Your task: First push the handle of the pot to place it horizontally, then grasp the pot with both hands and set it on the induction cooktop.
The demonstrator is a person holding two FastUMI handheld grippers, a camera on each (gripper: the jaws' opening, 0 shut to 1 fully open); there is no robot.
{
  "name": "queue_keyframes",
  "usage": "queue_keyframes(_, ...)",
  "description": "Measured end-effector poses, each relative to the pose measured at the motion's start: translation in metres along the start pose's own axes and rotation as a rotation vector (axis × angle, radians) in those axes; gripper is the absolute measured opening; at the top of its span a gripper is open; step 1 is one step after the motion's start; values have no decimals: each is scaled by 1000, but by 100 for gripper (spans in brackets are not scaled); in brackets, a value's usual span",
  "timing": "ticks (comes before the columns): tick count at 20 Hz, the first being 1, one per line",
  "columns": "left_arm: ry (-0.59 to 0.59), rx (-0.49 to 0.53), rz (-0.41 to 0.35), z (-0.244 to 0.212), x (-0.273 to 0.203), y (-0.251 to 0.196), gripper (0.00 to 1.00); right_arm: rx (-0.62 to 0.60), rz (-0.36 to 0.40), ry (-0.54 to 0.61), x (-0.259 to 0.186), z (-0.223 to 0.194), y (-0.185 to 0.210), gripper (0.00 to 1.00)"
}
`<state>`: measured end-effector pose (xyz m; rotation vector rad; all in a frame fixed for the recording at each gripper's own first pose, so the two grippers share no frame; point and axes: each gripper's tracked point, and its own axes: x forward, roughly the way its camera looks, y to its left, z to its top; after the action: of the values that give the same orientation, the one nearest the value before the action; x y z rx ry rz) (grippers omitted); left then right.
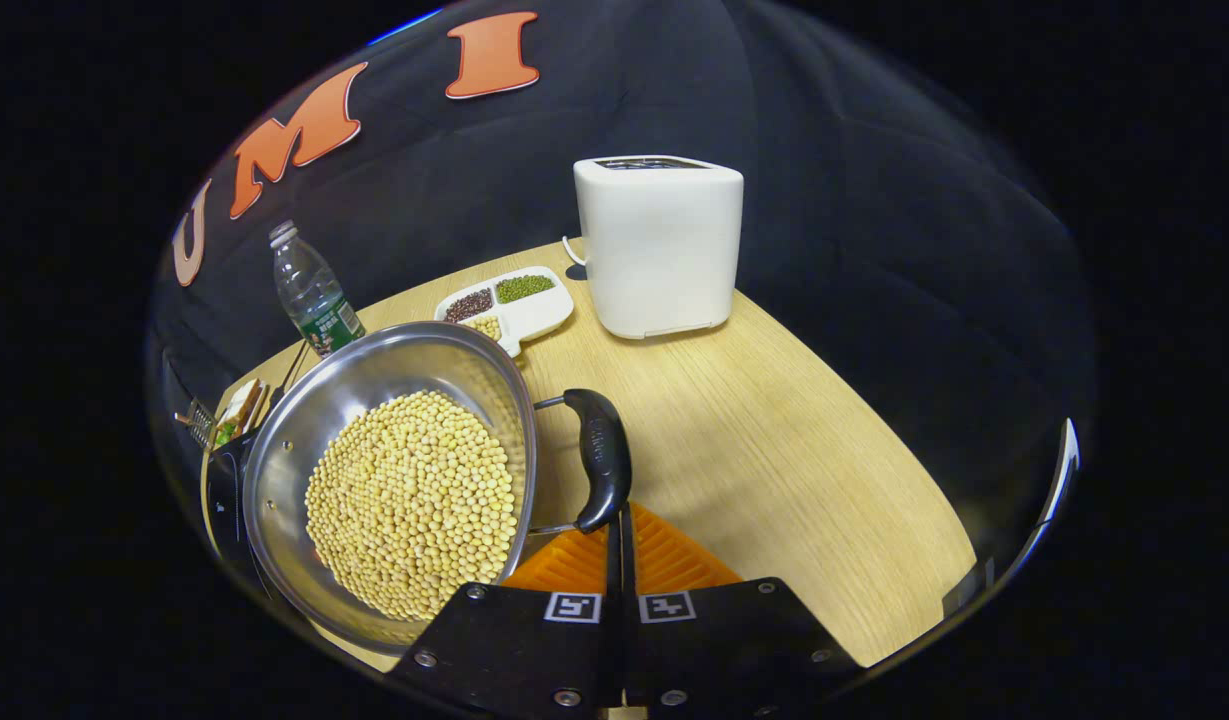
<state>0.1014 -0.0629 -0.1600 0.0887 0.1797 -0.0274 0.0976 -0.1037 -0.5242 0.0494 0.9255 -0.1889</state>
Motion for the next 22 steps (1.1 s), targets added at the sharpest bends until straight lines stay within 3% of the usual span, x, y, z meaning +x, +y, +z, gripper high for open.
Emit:
queue_keyframes(10,162,-92,-131,-122,24,-108,97,-42,-5,-22,21,26,2,0)
queue_keyframes(15,282,-136,-197,-184,27,-177,99,-175,-67,-179,-9,57,-10,0)
queue_keyframes(18,317,-129,-240,-211,22,-219,99,-202,-54,-215,-30,66,-3,3)
queue_keyframes(22,393,-80,-285,-253,18,-265,99,-159,27,-251,-38,78,19,16)
